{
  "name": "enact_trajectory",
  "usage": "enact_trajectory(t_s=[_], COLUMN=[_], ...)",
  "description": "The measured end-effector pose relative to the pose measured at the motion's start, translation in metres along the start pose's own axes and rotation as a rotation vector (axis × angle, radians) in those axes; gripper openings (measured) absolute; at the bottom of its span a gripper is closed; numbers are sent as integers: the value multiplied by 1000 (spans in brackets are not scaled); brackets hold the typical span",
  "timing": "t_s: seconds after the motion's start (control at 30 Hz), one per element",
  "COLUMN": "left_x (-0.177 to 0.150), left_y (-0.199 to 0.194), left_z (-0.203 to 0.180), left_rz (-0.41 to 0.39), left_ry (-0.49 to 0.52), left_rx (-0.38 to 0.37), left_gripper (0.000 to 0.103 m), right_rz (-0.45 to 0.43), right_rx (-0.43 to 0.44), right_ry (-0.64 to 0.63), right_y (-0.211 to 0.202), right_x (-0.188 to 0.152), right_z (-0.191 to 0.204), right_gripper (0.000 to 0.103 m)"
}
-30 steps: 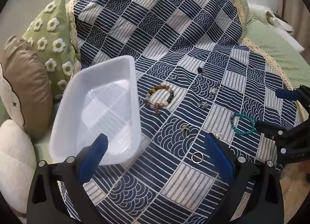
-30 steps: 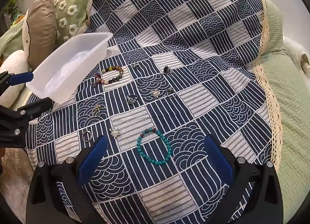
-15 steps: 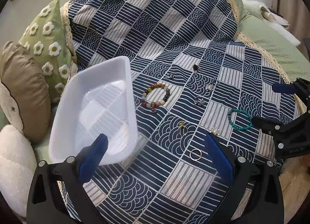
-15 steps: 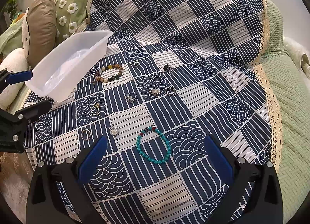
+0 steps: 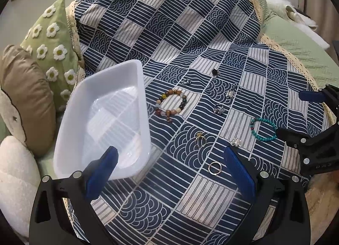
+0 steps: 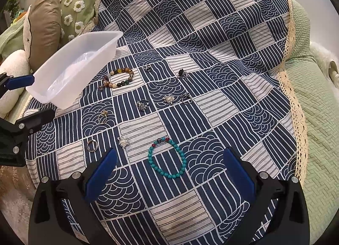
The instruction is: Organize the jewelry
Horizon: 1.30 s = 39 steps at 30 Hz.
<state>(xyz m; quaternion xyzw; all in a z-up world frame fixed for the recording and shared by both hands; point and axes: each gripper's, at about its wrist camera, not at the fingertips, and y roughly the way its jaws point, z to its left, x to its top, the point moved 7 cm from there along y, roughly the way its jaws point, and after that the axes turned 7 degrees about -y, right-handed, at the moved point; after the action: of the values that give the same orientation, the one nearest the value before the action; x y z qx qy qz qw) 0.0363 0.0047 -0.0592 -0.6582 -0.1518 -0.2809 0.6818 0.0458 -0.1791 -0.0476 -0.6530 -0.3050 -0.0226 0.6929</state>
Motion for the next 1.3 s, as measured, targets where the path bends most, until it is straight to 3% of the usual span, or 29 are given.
enact_trajectory(t_s=[1.3], left_x=[-4], left_y=[4], left_z=[-5], left_rz=[20], left_ry=[23], left_rx=[-11], left_gripper=[96], right_rz=[8], right_rx=[3], right_ry=[1], right_y=[3], right_x=[-2], right_z=[0], right_gripper=[99])
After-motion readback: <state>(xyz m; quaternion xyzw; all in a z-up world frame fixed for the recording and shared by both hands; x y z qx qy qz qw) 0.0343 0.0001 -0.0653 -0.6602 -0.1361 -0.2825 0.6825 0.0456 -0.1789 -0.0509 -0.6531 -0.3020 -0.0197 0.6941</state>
